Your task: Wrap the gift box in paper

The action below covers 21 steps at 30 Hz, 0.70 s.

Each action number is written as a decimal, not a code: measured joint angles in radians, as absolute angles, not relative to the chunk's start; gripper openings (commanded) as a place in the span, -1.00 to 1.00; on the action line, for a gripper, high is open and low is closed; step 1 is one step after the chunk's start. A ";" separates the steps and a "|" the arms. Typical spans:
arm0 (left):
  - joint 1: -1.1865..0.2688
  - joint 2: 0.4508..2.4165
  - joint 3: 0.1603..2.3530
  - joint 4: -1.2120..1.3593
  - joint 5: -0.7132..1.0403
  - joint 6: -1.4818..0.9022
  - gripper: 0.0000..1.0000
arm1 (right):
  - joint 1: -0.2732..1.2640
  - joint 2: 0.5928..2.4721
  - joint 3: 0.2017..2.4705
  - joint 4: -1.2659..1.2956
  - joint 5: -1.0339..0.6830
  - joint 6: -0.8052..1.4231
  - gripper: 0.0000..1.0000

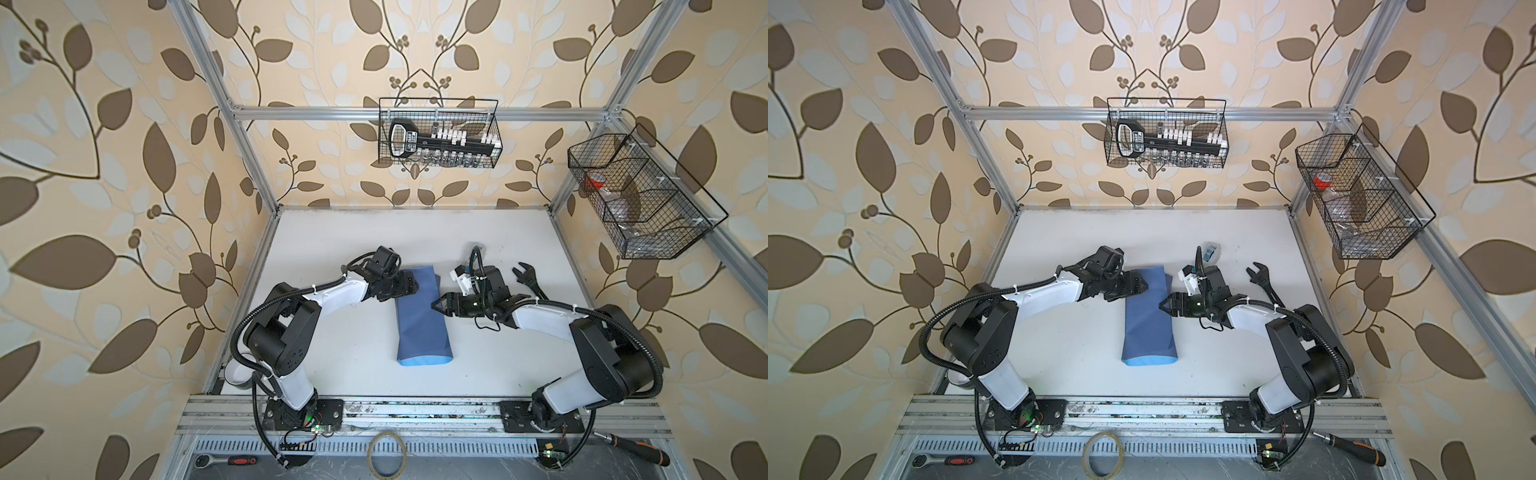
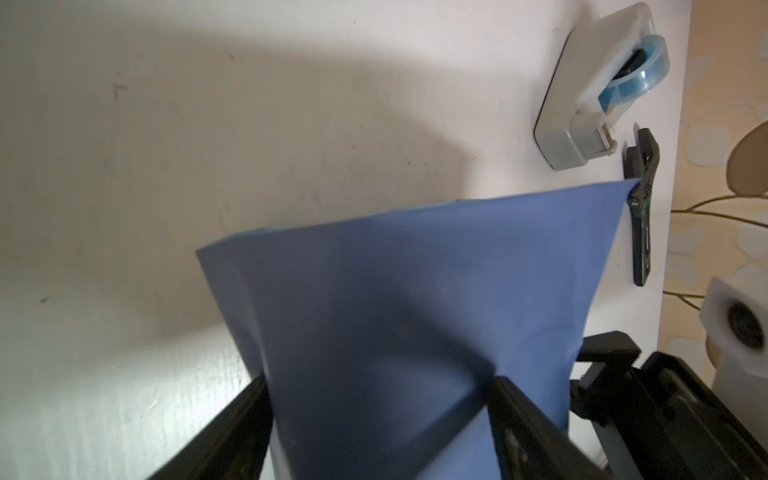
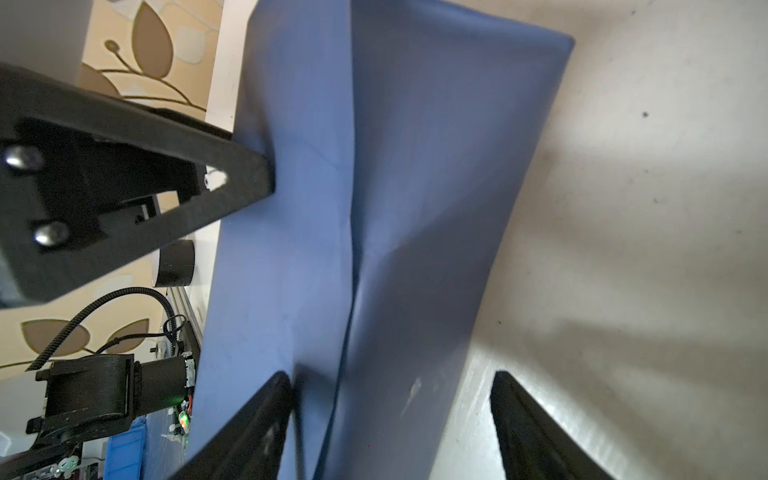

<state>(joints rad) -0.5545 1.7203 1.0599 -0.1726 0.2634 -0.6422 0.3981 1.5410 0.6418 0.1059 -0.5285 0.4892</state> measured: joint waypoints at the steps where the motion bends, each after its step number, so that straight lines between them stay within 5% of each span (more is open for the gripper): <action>1: -0.554 1.730 1.070 -0.172 0.269 -0.640 0.65 | 0.398 1.541 0.642 0.105 -0.529 0.489 0.51; 9: -0.542 1.740 1.083 -0.173 0.260 -0.625 0.67 | 0.398 1.541 0.642 0.106 -0.529 0.489 0.50; 21: -0.544 1.488 0.867 -0.189 0.301 -0.647 0.75 | 0.399 1.543 0.648 0.097 -0.529 0.485 0.49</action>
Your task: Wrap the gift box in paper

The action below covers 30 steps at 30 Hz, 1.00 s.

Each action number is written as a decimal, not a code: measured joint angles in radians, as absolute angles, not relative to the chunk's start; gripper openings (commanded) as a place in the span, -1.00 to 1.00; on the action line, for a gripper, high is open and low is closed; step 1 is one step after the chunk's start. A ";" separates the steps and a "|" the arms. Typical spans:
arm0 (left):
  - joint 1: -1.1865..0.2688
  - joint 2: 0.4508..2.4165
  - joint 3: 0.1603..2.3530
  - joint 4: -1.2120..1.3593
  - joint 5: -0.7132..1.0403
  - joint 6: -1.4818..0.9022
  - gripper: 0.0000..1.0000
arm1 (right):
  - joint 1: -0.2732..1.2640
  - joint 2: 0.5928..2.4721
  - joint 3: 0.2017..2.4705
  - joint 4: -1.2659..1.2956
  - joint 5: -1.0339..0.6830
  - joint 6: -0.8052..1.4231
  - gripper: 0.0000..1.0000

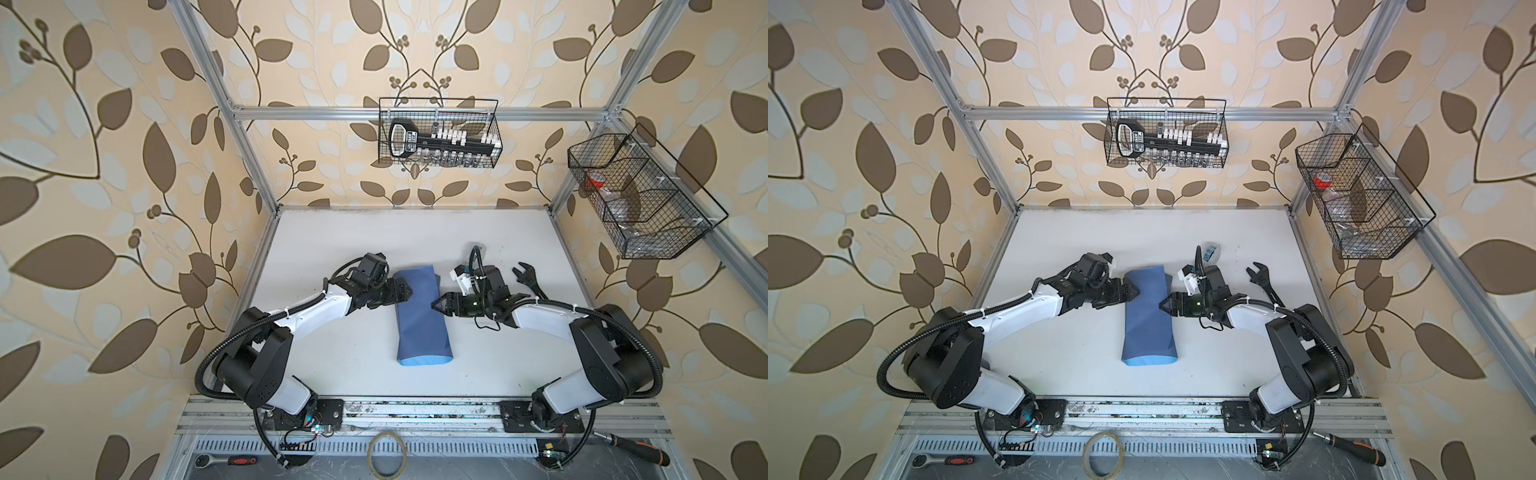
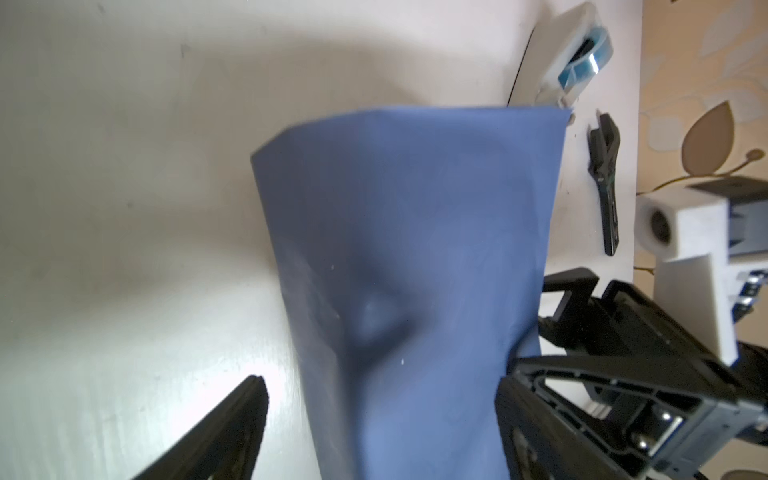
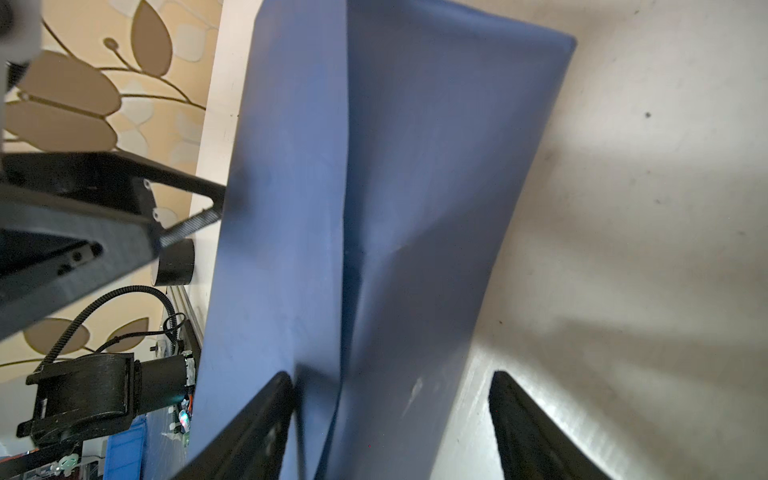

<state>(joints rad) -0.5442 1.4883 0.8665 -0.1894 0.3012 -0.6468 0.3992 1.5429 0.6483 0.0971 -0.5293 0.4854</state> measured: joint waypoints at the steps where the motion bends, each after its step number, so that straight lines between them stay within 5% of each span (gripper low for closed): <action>1: -0.545 1.491 0.859 -0.194 0.314 -0.647 0.75 | 0.399 1.543 0.648 0.097 -0.530 0.485 0.49; 17: -0.550 1.590 0.855 -0.159 0.439 -0.645 0.70 | 0.399 1.543 0.650 0.094 -0.531 0.485 0.49; 30: -0.550 1.586 0.826 -0.107 0.440 -0.628 0.67 | 0.362 1.458 0.685 -0.102 -0.470 0.459 0.69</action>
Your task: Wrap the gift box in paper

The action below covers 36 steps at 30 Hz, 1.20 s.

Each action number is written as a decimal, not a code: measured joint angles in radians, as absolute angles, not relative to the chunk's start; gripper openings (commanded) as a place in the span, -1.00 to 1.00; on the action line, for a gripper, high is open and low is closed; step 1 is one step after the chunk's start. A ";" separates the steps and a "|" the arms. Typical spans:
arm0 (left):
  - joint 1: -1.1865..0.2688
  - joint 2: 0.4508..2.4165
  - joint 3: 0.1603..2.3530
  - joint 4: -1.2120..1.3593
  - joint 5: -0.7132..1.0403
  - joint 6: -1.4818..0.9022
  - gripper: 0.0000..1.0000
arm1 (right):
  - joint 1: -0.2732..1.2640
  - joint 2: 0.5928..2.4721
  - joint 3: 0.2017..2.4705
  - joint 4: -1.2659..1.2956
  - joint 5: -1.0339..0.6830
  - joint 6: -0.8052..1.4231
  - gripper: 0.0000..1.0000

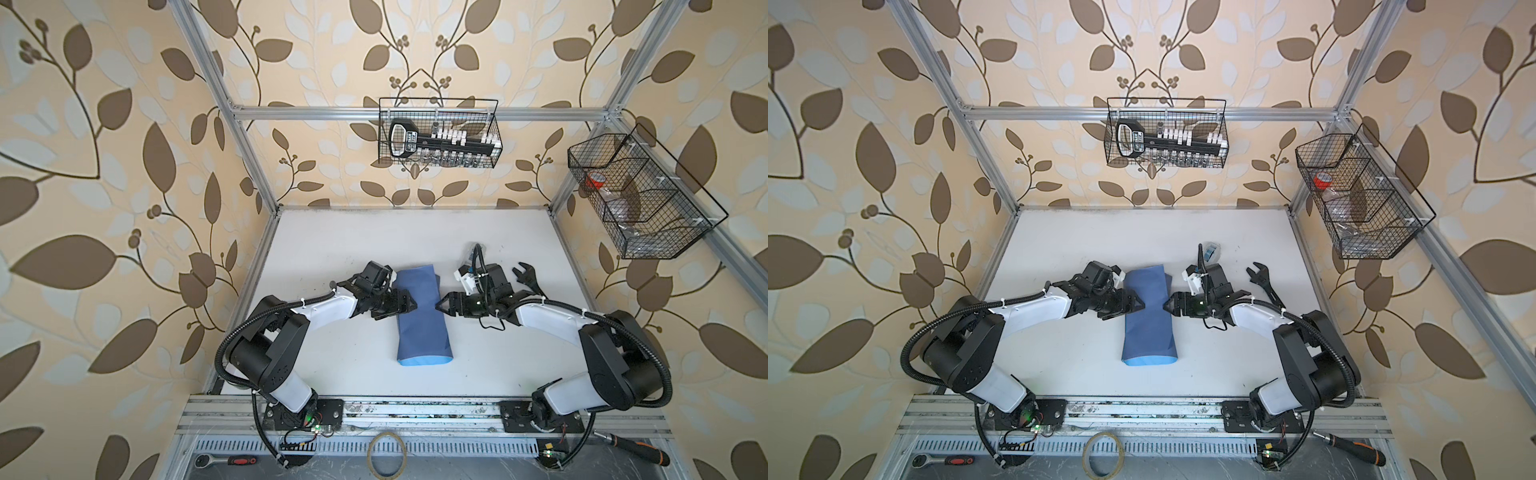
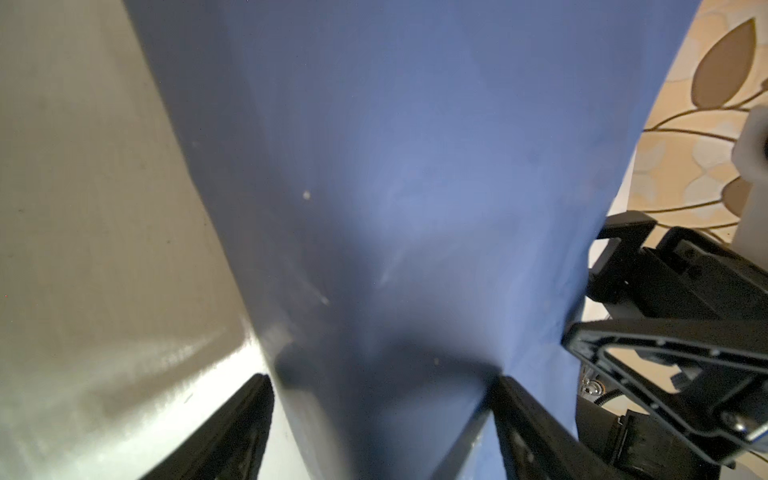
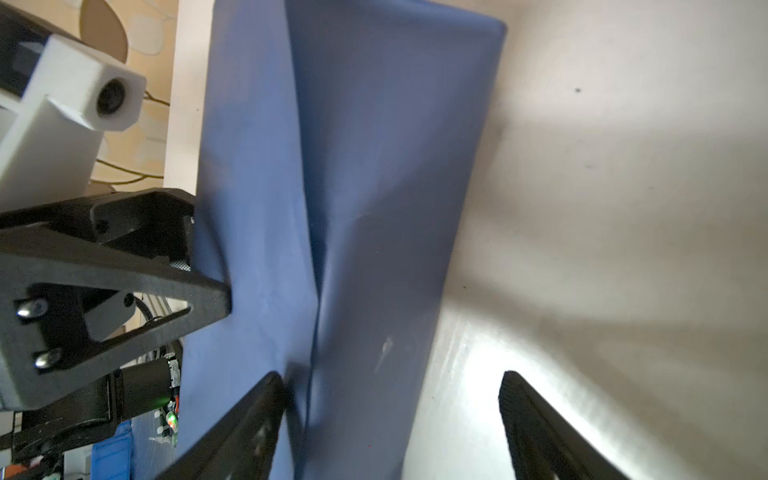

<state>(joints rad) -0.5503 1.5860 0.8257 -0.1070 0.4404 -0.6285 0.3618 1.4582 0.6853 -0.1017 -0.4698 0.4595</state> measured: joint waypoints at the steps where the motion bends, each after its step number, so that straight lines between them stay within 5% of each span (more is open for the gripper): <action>1: -0.550 1.586 0.826 -0.106 0.441 -0.627 0.66 | 0.345 1.438 0.685 -0.128 -0.464 0.455 0.69; 36: -0.550 1.623 0.863 -0.117 0.474 -0.585 0.47 | 0.099 1.341 0.785 -0.214 -0.321 0.508 0.56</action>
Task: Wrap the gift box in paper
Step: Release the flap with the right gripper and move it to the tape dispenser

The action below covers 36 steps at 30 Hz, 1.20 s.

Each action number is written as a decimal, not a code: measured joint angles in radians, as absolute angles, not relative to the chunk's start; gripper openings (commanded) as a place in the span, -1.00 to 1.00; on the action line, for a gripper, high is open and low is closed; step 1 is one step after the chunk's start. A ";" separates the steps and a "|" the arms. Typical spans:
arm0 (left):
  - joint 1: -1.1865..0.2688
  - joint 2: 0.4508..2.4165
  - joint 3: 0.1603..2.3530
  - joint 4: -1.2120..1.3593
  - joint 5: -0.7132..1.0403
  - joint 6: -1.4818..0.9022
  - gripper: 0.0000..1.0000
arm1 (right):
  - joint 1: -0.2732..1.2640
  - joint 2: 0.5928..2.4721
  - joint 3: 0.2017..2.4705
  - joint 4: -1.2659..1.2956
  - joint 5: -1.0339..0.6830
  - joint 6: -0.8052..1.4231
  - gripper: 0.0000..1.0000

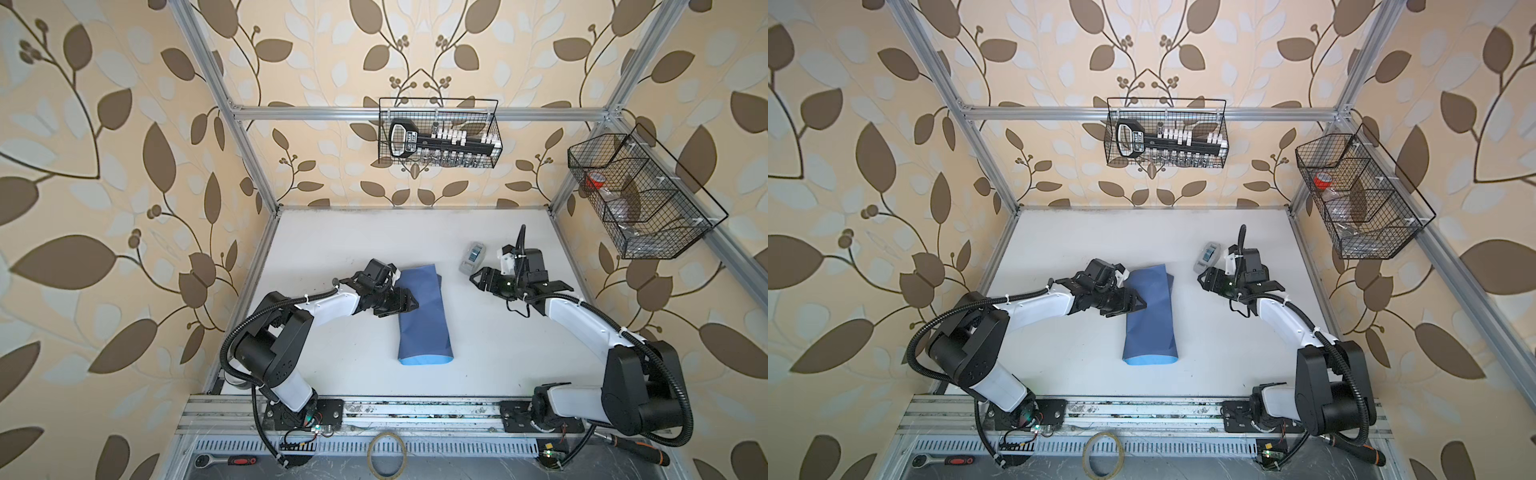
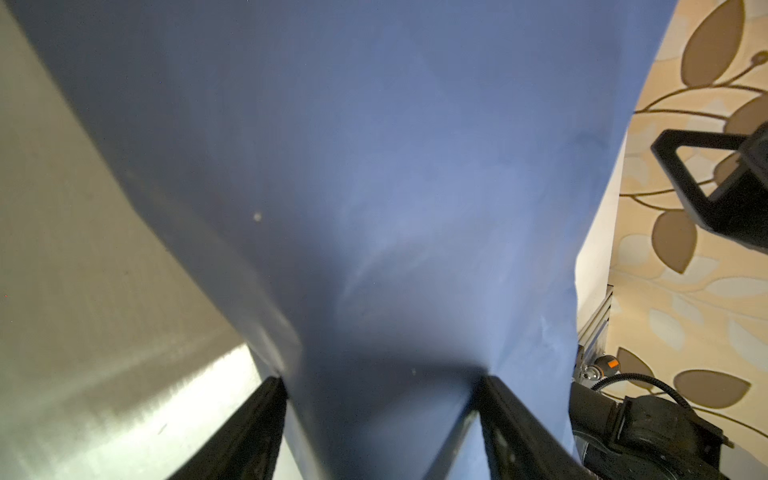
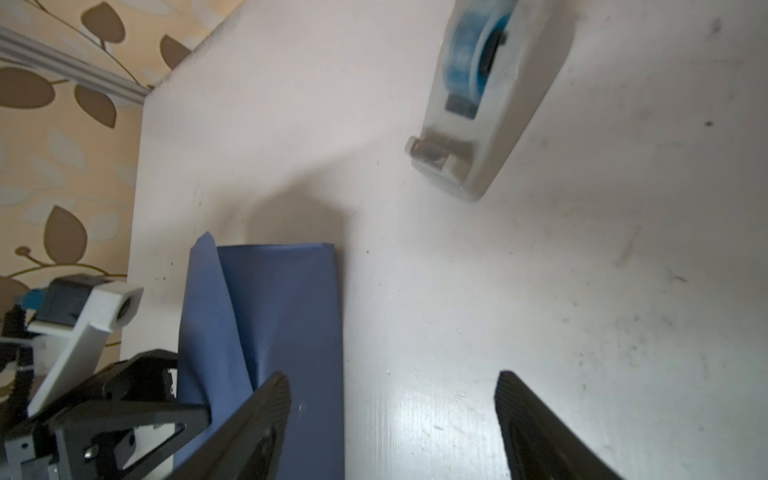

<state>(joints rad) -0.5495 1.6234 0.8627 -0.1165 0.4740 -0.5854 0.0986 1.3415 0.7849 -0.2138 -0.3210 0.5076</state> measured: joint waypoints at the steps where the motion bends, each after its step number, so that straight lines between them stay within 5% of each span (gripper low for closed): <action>1: -0.550 1.623 0.863 -0.117 0.474 -0.585 0.46 | 0.091 1.350 0.794 -0.206 -0.321 0.514 0.55; 18: -0.550 1.623 0.863 -0.124 0.464 -0.578 0.57 | 0.023 1.639 0.946 -0.093 -0.356 0.566 0.24; 36: -0.551 1.621 0.869 -0.139 0.442 -0.553 0.63 | 0.031 1.748 1.016 -0.051 -0.406 0.599 -0.04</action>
